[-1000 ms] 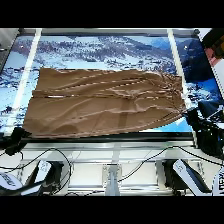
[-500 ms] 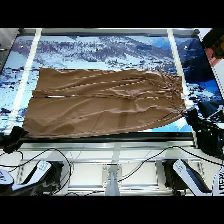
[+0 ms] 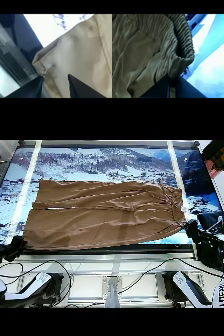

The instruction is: Fold the clothes and pants, and hang the long-sleeved shirts on hangers.

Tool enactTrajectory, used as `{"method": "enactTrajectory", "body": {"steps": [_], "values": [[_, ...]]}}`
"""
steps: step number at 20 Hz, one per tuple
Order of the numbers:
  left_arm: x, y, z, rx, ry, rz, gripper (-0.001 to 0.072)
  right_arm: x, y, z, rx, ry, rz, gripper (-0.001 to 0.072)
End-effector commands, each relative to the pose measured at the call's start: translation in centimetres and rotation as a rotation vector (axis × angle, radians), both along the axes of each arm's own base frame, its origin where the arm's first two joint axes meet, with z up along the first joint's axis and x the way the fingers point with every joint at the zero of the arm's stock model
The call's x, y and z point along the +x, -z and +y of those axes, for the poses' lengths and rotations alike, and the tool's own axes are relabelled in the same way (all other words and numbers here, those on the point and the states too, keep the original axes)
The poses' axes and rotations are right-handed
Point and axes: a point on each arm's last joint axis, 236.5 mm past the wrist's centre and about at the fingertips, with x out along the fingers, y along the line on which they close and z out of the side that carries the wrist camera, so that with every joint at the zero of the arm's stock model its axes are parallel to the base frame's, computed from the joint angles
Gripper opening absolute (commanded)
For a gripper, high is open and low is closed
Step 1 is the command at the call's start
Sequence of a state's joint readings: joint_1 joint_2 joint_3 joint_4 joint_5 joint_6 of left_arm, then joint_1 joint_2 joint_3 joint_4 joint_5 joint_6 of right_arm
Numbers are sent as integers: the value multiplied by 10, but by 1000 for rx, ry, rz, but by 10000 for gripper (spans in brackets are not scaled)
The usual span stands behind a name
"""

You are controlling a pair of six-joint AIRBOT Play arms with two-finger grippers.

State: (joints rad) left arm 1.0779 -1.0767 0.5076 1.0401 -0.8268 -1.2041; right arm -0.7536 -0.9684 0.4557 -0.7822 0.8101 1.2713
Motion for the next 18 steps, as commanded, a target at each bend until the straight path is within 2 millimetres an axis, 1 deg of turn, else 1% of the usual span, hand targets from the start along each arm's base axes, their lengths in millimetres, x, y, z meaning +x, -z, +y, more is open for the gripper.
{"method": "enactTrajectory", "body": {"steps": [1,2,4,6,8,10,12,13,15,16,18], "values": [[18,-9,-1,-6,1,-86,192,-2,-1,6,6,-30,6,31],[29,-16,-5,-18,13,-138,21,-4,-3,8,2,-44,8,31],[54,-39,-13,-47,56,-266,15,-9,-11,10,-25,-105,26,31],[73,-68,-19,-69,110,-362,13,-17,-26,14,-57,-198,58,30],[83,-97,-22,-78,186,-404,13,-28,-47,15,-97,-296,104,31],[90,-131,-24,-59,254,-445,11,-40,-71,11,-140,-373,155,30],[97,-163,-12,-16,211,-479,11,-48,-94,7,-173,-421,193,31],[103,-178,-10,3,206,-494,11,-49,-106,6,-184,-431,197,30],[119,-195,-21,35,271,-502,10,-48,-128,4,-210,-444,195,30],[126,-198,-25,62,295,-479,10,-43,-137,2,-233,-441,180,30],[142,-203,-22,165,306,-431,10,-16,-157,-4,-329,-430,98,30]]}}
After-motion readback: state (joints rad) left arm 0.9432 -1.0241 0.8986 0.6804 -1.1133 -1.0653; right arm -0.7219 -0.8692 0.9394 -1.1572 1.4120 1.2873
